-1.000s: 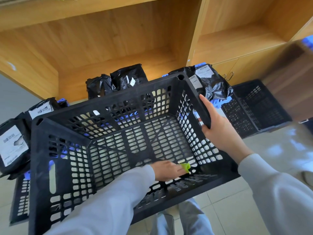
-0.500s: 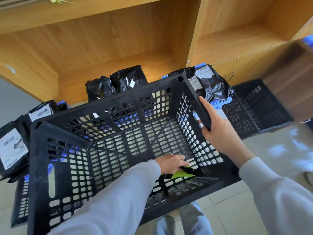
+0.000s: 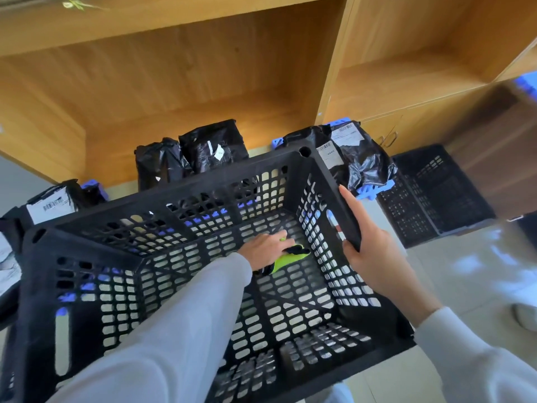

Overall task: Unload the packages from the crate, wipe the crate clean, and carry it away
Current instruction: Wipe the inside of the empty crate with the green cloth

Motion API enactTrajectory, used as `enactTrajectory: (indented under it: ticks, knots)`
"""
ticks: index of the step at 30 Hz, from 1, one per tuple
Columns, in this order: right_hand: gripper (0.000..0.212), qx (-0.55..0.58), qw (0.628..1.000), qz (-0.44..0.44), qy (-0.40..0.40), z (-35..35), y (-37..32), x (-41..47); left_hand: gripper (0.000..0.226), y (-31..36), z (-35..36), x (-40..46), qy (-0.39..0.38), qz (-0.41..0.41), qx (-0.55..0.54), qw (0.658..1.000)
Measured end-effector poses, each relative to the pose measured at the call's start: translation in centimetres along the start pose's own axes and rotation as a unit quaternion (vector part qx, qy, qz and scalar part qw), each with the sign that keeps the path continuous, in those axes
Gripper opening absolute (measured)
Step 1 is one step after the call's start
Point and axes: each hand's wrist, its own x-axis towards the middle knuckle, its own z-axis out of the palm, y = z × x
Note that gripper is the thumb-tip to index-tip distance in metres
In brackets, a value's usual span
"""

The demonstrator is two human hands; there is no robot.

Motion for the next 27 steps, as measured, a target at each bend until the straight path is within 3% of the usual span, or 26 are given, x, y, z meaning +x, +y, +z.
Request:
enactTrajectory:
  ticks: [6,11,14,20,24,27]
  knots:
    - [0.099,-0.003,1.0,-0.002,0.002,0.1,-0.1,0.1,0.023,-1.8,-1.4,1.2,0.003,-0.015,0.038,0.999]
    - [0.1,0.013,1.0,0.006,-0.012,0.0,0.0,0.3,0.06,-2.2,-2.1,2.1,0.035,-0.029,0.102,0.994]
    - [0.098,0.013,1.0,0.013,-0.018,0.0,-0.1,0.1,0.064,-2.1,-2.7,2.7,0.054,-0.066,0.14,0.986]
    - [0.048,0.004,0.999,0.043,-0.001,0.2,0.3,0.4,0.063,-1.5,-3.0,2.9,0.011,-0.092,0.171,0.981]
    - [0.038,0.003,0.999,0.047,-0.006,0.4,0.6,0.5,0.064,-1.2,-3.1,2.8,0.047,-0.087,0.171,0.98]
    - [0.04,0.002,0.999,0.038,-0.007,0.4,0.7,0.5,0.055,-1.0,-1.7,3.0,0.055,-0.028,0.174,0.983]
